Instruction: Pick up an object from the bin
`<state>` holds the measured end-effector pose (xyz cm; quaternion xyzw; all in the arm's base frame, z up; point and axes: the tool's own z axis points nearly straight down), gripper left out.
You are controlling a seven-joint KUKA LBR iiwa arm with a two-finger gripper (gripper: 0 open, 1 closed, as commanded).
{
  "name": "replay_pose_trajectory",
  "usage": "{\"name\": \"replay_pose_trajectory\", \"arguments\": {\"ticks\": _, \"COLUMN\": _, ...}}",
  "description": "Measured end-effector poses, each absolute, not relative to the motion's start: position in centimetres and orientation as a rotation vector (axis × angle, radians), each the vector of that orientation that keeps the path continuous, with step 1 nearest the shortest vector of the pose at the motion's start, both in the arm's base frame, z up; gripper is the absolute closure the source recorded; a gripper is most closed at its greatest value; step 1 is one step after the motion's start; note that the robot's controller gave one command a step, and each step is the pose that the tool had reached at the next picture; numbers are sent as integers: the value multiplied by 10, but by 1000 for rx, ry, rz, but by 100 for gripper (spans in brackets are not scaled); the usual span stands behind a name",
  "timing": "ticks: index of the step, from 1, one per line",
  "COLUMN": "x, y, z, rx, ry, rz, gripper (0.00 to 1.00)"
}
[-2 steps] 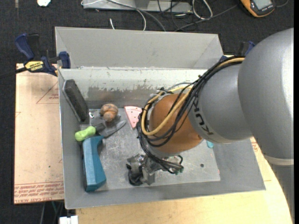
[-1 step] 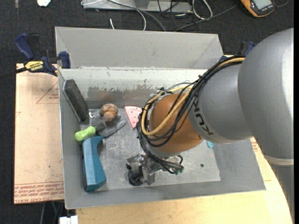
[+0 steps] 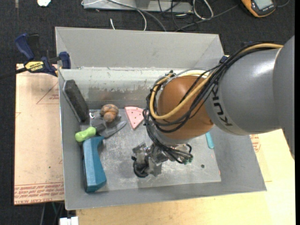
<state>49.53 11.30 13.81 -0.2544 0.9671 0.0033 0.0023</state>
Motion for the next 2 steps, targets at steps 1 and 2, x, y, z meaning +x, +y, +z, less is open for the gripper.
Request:
{"name": "replay_pose_trajectory", "arguments": {"ticks": 1, "x": 487, "y": 101, "z": 181, "rx": -876, "ry": 3015, "rz": 11, "gripper": 100}}
{"name": "replay_pose_trajectory", "arguments": {"ticks": 2, "x": 521, "y": 121, "z": 104, "rx": -1081, "ry": 2936, "rz": 9, "gripper": 100}}
